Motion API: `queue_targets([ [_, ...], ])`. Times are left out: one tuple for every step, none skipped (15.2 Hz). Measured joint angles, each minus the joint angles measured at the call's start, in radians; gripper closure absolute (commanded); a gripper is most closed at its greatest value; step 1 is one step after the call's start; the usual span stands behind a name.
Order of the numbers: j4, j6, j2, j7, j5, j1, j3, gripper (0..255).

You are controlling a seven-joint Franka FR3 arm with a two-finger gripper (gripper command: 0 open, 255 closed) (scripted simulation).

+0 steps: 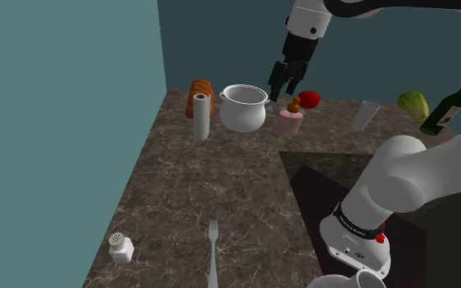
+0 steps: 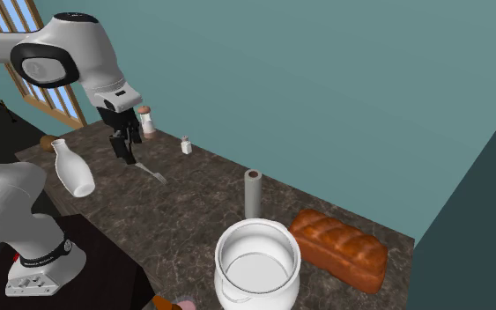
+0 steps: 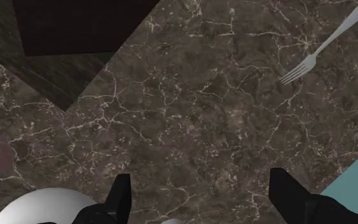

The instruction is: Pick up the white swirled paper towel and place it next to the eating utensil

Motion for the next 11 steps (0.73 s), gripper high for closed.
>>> queue_targets([
  [0.000, 0.000, 0.000, 0.000, 0.000, 0.000, 0.000, 0],
  [0.004, 0.013, 0.018, -0.008, -0.003, 0.000, -0.002, 0],
  [0.013, 0.029, 0.043, -0.021, -0.008, 0.001, -0.005, 0],
  [0.023, 0.049, 0.073, -0.033, -0.013, 0.002, -0.006, 0],
  [0.036, 0.078, 0.115, -0.048, -0.019, 0.003, -0.009, 0],
  [0.057, 0.094, 0.153, -0.064, -0.025, 0.003, -0.012, 0],
  [0.078, 0.108, 0.188, -0.077, -0.030, 0.004, -0.014, 0],
  [0.098, 0.129, 0.228, -0.090, -0.035, 0.006, -0.015, 0],
  [0.110, 0.155, 0.267, -0.111, -0.042, 0.004, -0.021, 0],
  [0.131, 0.178, 0.311, -0.117, -0.045, 0.008, -0.018, 0],
  [0.154, 0.196, 0.350, -0.132, -0.050, 0.009, -0.020, 0],
])
